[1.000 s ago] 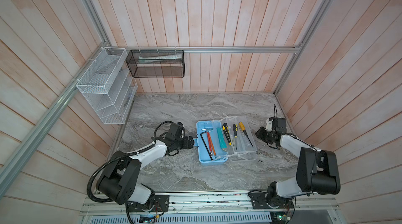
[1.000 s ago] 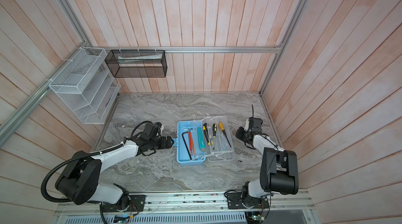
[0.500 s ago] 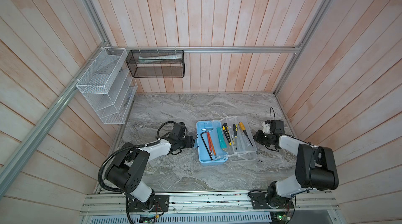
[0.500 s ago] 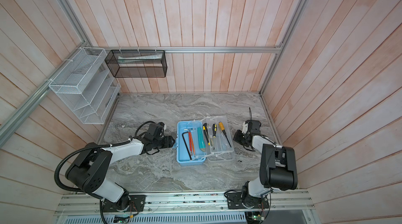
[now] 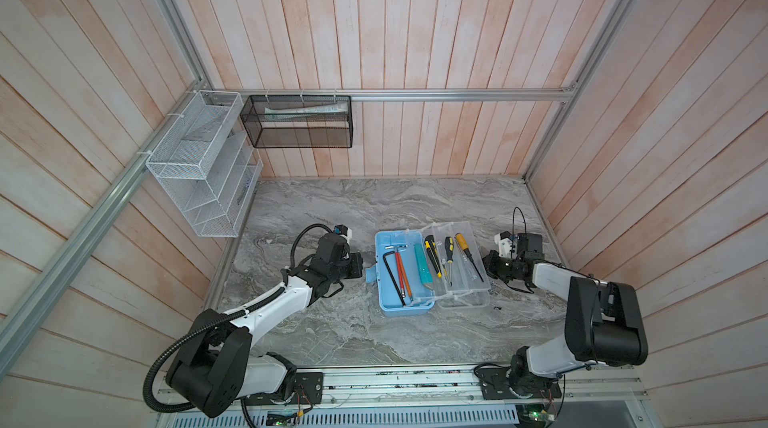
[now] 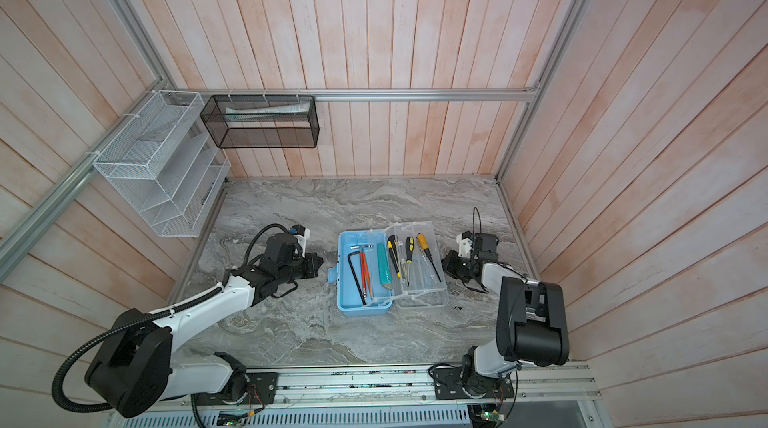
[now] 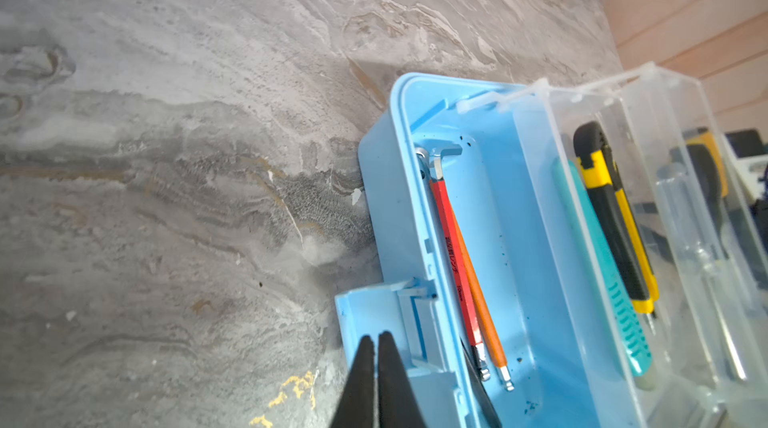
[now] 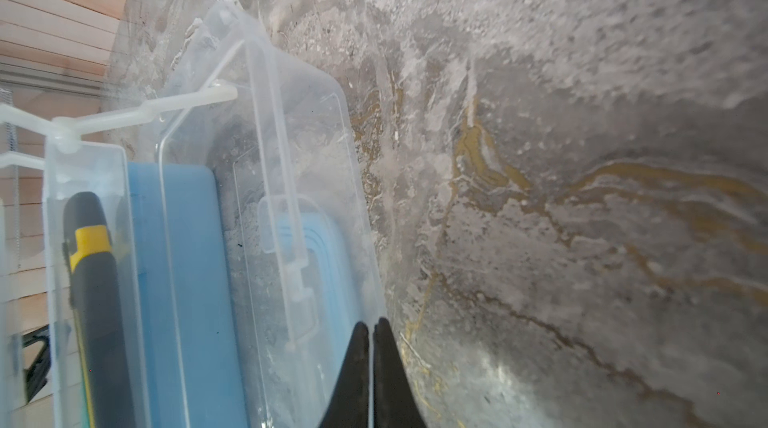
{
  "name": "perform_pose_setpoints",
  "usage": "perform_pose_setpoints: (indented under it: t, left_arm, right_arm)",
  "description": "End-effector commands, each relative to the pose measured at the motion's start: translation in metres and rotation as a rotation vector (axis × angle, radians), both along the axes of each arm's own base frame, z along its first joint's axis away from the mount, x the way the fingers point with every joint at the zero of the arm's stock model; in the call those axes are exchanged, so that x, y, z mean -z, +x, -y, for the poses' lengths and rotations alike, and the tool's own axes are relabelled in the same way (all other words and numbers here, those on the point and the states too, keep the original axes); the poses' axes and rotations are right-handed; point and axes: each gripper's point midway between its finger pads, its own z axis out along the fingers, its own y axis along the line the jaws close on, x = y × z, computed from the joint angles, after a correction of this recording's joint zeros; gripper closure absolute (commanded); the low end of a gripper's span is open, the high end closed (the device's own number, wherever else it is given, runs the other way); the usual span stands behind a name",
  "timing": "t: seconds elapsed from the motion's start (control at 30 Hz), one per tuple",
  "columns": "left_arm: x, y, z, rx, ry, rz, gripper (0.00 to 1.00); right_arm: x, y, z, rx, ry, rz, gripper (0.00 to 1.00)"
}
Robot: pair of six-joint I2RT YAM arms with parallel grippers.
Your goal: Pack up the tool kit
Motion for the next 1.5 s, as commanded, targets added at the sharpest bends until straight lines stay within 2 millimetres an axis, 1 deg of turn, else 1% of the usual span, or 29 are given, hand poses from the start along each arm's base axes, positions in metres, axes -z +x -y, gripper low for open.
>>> perform_pose_setpoints:
  t: [0.0,0.1,0.2,0.4,0.5,0.63,0.7,0.73,0.77,0.83,0.9,0.97,1.0,1.1,1.17,1.3,1.4,1.47]
  left_arm:
    - [0.007,-0.001,0.015,0.067,-0.031,-0.007,1.0]
    - [0.014,-0.002,0.023,0.094,-0.04,-0.025,1.0]
    - [0.014,-0.004,0.032,0.129,-0.069,-0.019,1.0]
    - [0.016,-0.006,0.04,0.167,-0.087,-0.023,1.0]
    - [0.015,-0.008,0.043,0.182,-0.099,-0.02,1.0]
    - [0.014,-0.009,0.045,0.192,-0.109,-0.013,1.0]
    - [0.014,-0.009,0.045,0.196,-0.109,-0.01,1.0]
    - [0.014,-0.009,0.044,0.193,-0.106,-0.009,1.0]
    - [0.015,-0.009,0.043,0.187,-0.099,-0.011,1.0]
    - [0.018,-0.008,0.038,0.166,-0.074,-0.017,1.0]
    - [0.02,-0.01,0.035,0.157,-0.061,-0.014,1.0]
    - [0.023,-0.01,0.031,0.146,-0.053,-0.016,1.0]
    - [0.024,-0.01,0.031,0.146,-0.048,-0.02,1.0]
    - [0.024,-0.01,0.029,0.141,-0.041,-0.018,1.0]
    - [0.024,-0.01,0.029,0.138,-0.041,-0.018,1.0]
    - [0.026,-0.011,0.032,0.152,-0.051,-0.023,1.0]
    - [0.025,-0.011,0.034,0.162,-0.06,-0.023,1.0]
    - [0.026,-0.013,0.036,0.172,-0.066,-0.023,1.0]
  right_arm:
    - [-0.016,-0.002,-0.014,-0.037,0.084,0.037,0.95]
    - [-0.025,-0.002,-0.017,-0.048,0.103,0.056,0.96]
    - [-0.031,-0.003,-0.021,-0.061,0.129,0.072,0.96]
    - [-0.042,-0.008,-0.031,-0.086,0.206,0.101,0.96]
    - [-0.053,-0.009,-0.034,-0.095,0.235,0.124,0.96]
    - [-0.075,-0.01,-0.038,-0.106,0.26,0.169,0.96]
    - [-0.081,-0.011,-0.039,-0.112,0.27,0.18,0.97]
    - [-0.079,-0.011,-0.036,-0.096,0.255,0.17,0.97]
    - [-0.074,-0.011,-0.03,-0.063,0.207,0.148,0.98]
    - [-0.063,-0.009,-0.009,0.012,0.057,0.114,0.98]
    - [-0.056,-0.007,0.014,0.09,-0.084,0.097,0.97]
    - [-0.051,-0.007,0.029,0.145,-0.155,0.089,0.95]
    - [-0.048,-0.007,0.032,0.156,-0.17,0.087,0.95]
    - [-0.037,-0.008,0.034,0.155,-0.185,0.059,0.95]
    - [-0.025,-0.01,0.033,0.144,-0.178,0.03,0.95]
    - [-0.003,-0.015,0.017,0.061,-0.112,-0.039,0.99]
    - [0.003,-0.018,0.007,0.026,-0.056,-0.046,1.0]
    - [0.004,-0.019,0.004,0.01,-0.041,-0.048,1.0]
